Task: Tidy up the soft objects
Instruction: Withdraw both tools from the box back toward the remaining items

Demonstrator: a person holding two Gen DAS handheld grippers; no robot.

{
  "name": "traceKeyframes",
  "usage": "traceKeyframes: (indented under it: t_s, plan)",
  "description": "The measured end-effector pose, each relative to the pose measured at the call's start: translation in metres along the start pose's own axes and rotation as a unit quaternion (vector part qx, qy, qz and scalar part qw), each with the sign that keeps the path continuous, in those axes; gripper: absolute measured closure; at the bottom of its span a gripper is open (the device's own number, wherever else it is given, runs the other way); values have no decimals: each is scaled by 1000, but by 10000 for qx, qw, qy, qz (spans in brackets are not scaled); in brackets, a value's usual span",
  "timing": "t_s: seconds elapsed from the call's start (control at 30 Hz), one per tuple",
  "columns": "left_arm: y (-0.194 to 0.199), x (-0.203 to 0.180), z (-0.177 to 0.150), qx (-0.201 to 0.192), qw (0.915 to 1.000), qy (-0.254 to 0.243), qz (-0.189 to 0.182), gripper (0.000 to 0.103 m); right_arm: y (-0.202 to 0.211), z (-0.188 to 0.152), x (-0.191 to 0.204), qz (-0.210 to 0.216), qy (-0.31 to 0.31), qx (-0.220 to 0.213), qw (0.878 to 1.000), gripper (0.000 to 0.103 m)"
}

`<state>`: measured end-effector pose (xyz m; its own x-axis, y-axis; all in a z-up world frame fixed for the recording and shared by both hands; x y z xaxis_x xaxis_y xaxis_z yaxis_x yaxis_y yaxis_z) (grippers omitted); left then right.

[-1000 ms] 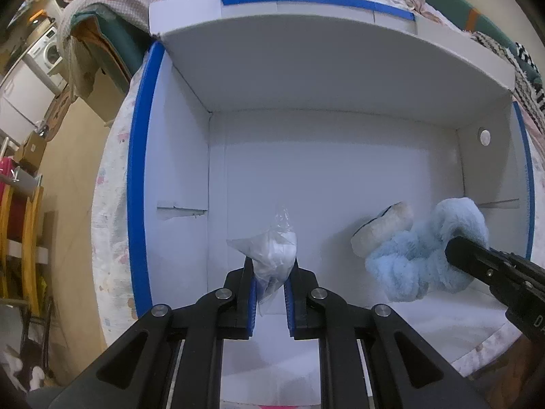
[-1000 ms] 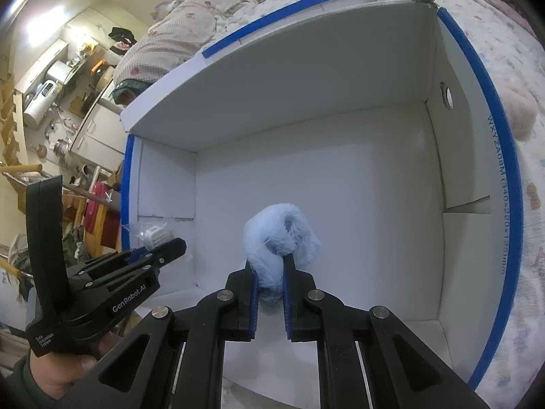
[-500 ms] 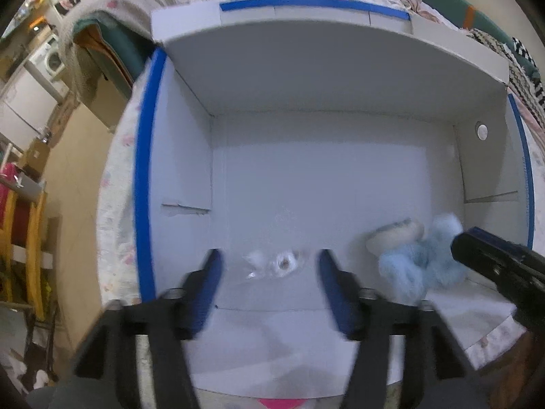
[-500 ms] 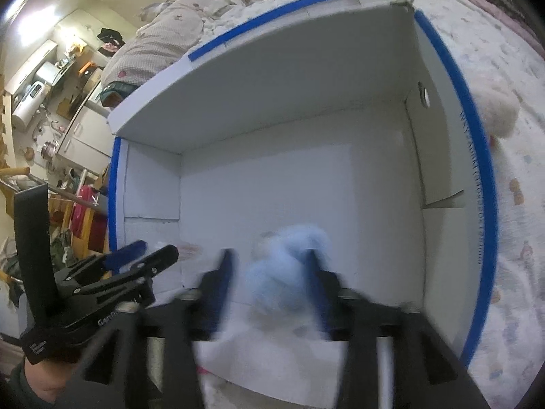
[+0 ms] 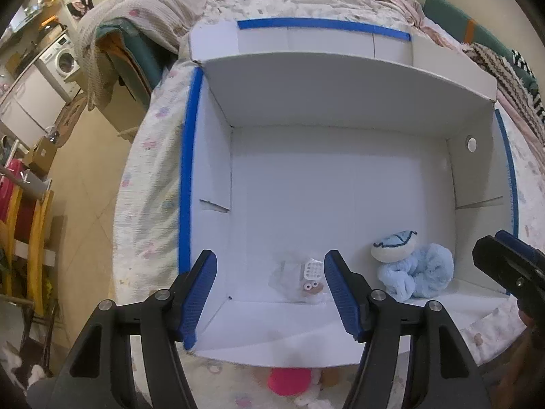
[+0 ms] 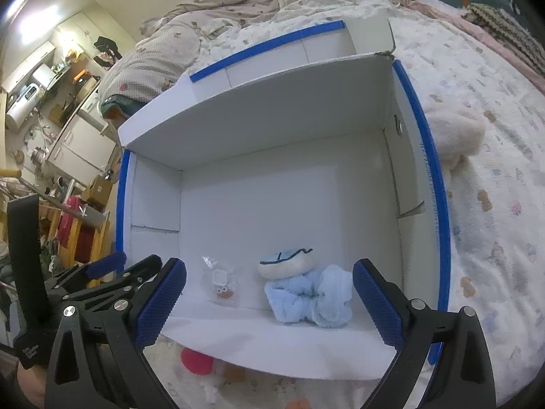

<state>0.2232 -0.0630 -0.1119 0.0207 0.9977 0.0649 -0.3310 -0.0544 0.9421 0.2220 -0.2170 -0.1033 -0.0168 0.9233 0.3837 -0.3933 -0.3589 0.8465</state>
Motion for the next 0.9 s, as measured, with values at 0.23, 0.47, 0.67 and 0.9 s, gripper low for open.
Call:
traceKeyframes:
  t_s: [0.23, 0.47, 0.67, 0.9]
  plan:
    - [17, 11, -4, -123, 9999, 55, 18, 40, 13, -7, 9, -41, 42, -70, 10000, 0]
    - [33, 22, -10, -287, 9995, 109, -24, 40, 28, -18, 18, -49, 97, -148, 9998, 0]
    - [40, 29, -22, -317, 9995, 67, -50, 40, 40, -27, 26, -23, 117, -248, 9996, 0]
    - [50, 34, -37, -362, 9991, 101, -201, 40, 44, -42, 31, -52, 120, -265, 9996, 0]
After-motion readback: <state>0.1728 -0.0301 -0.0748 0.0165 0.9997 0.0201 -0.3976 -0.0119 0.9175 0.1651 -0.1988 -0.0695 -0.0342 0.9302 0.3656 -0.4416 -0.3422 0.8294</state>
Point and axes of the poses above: each gripper's, at about its wrist camera, not at the fingertips, and y roughly against the way its jaws point, x to its left, z to its top, the point moved 8 cm from there along -y, roughly the way its jaws point, and after that the axes turned 2 degrees about x, right-handed, at the moved point
